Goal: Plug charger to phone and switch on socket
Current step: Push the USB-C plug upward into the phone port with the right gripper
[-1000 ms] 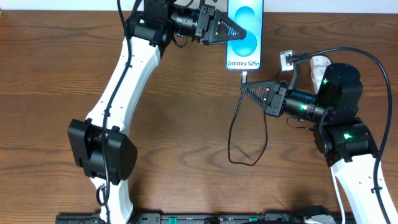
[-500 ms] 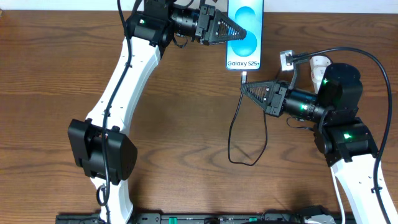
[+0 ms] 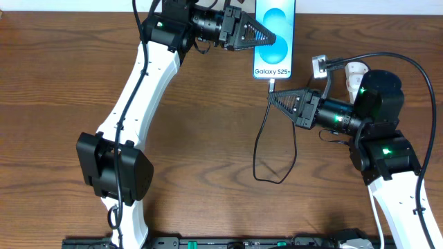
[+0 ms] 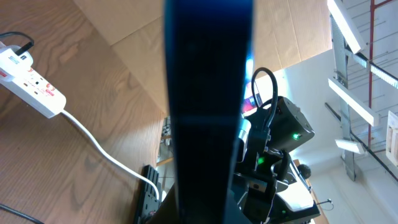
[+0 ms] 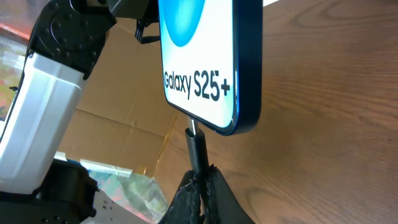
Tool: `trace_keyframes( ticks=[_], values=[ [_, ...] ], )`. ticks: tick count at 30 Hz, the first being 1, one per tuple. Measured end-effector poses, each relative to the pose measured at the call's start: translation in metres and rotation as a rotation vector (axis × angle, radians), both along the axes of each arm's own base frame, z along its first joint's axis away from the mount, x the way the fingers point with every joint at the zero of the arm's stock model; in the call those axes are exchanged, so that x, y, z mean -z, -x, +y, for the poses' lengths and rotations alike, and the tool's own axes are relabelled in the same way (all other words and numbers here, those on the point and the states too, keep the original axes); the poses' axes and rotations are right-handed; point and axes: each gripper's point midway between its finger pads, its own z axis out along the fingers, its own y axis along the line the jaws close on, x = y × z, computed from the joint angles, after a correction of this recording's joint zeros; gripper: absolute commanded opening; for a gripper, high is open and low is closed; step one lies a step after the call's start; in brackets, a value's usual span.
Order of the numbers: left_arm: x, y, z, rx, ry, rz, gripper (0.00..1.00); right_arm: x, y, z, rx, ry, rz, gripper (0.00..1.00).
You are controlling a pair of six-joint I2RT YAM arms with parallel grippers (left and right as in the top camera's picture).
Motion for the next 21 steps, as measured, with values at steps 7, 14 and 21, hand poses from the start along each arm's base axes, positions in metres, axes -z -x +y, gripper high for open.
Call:
trace_keyframes(
  ticks=[7, 14, 21],
  values=[
    [0.0000, 0.0000, 0.0000, 0.000, 0.000, 0.001, 0.07, 0.0000, -0.0001, 0.0000, 0.001, -0.001, 0.002, 0.01],
    [0.0000, 0.0000, 0.0000, 0.000, 0.000, 0.001, 0.07, 0.0004, -0.0003, 0.0000, 0.001, -0.002, 0.005, 0.01],
    [0.0002, -0.0005, -0.0001, -0.003, -0.002, 0.003, 0.07, 0.0081, -0.0053, 0.0011, 0.003, -0.006, 0.046, 0.01]
  ],
)
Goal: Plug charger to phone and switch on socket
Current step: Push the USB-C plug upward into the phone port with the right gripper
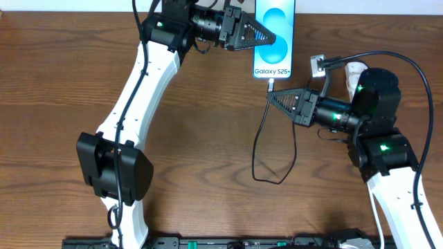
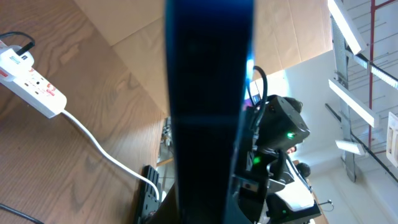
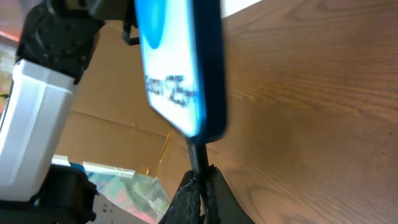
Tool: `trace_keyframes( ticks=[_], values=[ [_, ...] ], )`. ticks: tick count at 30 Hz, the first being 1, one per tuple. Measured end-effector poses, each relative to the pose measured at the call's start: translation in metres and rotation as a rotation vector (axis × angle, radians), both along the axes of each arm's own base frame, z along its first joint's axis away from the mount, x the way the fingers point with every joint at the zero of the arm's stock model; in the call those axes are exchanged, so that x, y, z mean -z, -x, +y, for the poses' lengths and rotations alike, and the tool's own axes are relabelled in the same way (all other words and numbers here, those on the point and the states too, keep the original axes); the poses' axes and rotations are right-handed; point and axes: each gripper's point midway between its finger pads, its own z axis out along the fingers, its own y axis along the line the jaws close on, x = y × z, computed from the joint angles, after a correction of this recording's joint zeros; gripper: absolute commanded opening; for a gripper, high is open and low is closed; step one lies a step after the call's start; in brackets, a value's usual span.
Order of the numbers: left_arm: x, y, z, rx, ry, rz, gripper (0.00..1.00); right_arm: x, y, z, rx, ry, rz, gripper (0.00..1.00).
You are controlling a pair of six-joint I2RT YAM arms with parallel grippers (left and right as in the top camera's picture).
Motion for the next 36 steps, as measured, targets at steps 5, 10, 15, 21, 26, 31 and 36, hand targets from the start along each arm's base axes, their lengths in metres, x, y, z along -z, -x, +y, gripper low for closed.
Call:
trace_keyframes(
  ticks=[5, 10, 15, 21, 26, 31, 36],
  values=[
    [0.000, 0.000, 0.000, 0.001, 0.000, 0.001, 0.07, -0.004, -0.003, 0.002, -0.009, -0.012, -0.023, 0.01],
    [0.000, 0.000, 0.000, 0.001, 0.001, -0.004, 0.07, -0.005, -0.001, 0.003, -0.021, -0.018, -0.025, 0.01],
    [0.002, -0.006, 0.003, -0.030, -0.006, -0.013, 0.08, 0.001, 0.003, 0.003, -0.031, -0.016, 0.022, 0.01],
    [0.002, -0.015, 0.012, -0.062, -0.009, -0.014, 0.07, 0.001, 0.003, 0.003, -0.033, -0.018, 0.019, 0.01],
    [0.002, -0.014, 0.012, -0.060, -0.009, -0.014, 0.07, -0.002, 0.002, 0.004, -0.033, -0.020, 0.002, 0.01],
    [0.002, -0.011, 0.008, -0.049, -0.009, -0.014, 0.08, -0.002, 0.002, 0.004, -0.033, -0.021, 0.001, 0.01],
    [0.002, -0.005, 0.001, -0.026, -0.007, -0.013, 0.07, -0.002, 0.002, 0.004, -0.032, -0.020, 0.001, 0.01]
  ],
)
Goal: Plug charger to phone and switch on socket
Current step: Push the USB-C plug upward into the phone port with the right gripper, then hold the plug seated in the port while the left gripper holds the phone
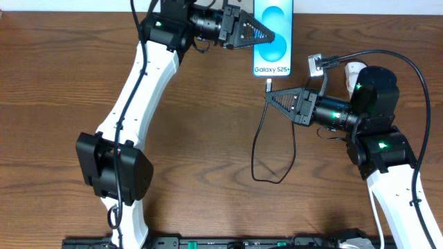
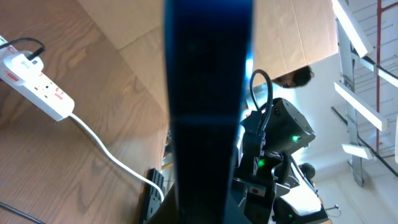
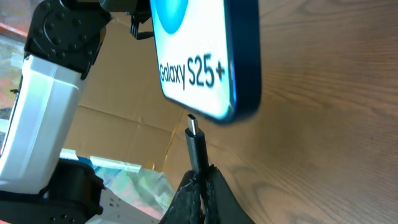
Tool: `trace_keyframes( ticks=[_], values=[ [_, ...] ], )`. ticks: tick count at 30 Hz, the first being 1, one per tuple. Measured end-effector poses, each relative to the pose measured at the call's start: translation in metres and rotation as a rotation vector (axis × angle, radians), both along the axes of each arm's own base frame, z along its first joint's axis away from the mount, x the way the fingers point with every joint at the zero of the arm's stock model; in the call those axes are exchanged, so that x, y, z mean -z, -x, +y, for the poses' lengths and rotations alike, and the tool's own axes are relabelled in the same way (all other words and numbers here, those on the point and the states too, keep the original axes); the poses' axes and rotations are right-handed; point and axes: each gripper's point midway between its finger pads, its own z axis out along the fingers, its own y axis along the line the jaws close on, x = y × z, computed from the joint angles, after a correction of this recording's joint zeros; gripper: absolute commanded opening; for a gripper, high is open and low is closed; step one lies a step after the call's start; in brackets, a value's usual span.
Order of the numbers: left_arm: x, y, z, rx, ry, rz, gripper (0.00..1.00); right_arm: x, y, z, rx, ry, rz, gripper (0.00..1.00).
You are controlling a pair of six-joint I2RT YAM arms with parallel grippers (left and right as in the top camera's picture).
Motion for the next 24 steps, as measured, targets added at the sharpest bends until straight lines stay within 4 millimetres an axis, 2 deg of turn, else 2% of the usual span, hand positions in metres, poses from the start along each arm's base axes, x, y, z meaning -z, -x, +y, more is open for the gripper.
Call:
trace_keyframes(
  ticks=[24],
  values=[
    [-0.0001, -0.0054, 0.0073, -0.017, 0.001, 0.000, 0.07, -0.0009, -0.0004, 0.0000, 0.000, -0.001, -0.006, 0.01]
  ],
)
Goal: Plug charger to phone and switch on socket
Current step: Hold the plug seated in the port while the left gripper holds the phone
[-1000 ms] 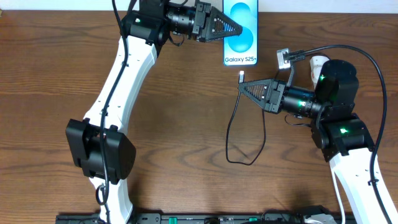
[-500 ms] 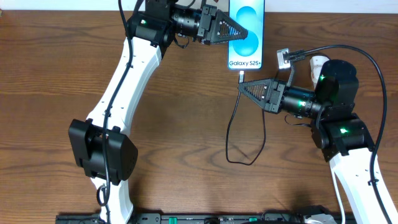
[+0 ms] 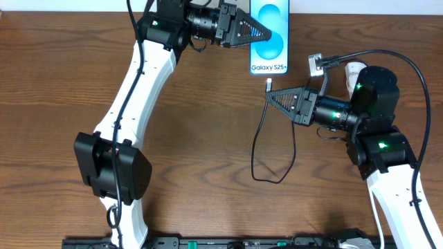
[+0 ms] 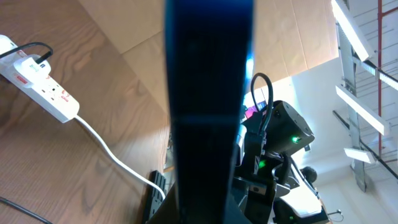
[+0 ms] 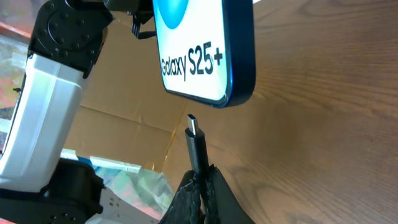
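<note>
A blue phone (image 3: 270, 36) with "Galaxy S25+" on its lit screen is held at the table's far edge by my left gripper (image 3: 264, 33), shut on its side. In the left wrist view the phone (image 4: 208, 106) fills the middle as a dark slab. My right gripper (image 3: 271, 97) is shut on the black charger plug (image 5: 196, 149). The plug's metal tip points at the phone's (image 5: 205, 56) bottom edge with a small gap between them. The black cable (image 3: 266, 155) loops down over the table. The white socket strip (image 4: 40, 90) lies at the far right.
A white adapter (image 3: 318, 64) with a black lead sits by the right arm, next to the socket strip (image 3: 354, 69). The socket's white cord (image 4: 112, 155) runs across the wood. Cardboard walls stand beyond the table's edge.
The phone has moved a little left and farther back with my left gripper. The gap between the plug's tip and the phone's bottom edge is wider.
At first the plug's tip met the phone's bottom edge, right gripper shut on the plug and left on the phone. It still touched at the second moment. Then a small gap showed, and now the phone sits farther from the plug.
</note>
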Tool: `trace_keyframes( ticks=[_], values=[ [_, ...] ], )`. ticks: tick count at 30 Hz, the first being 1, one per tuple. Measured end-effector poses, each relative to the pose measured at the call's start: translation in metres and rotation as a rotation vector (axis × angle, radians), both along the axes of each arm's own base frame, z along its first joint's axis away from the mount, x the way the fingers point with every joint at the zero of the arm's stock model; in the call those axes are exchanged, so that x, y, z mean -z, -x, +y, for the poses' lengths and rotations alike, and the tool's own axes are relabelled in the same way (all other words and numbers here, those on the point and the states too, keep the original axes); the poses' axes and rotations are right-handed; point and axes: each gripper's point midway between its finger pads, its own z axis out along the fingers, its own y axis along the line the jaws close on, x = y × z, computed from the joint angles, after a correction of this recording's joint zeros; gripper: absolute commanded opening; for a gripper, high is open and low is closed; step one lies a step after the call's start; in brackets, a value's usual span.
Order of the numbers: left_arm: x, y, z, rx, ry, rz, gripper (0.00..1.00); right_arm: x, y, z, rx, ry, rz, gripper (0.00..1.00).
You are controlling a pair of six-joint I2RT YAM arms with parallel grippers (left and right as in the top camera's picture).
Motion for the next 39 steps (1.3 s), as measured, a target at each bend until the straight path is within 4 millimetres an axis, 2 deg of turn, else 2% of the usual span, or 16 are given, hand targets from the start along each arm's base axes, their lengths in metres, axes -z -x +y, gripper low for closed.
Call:
trace_keyframes(
  ticks=[39],
  values=[
    [-0.0003, 0.0009, -0.0002, 0.005, 0.001, 0.001, 0.07, -0.0022, -0.0045, -0.0014, 0.025, -0.005, -0.001, 0.01]
  ],
)
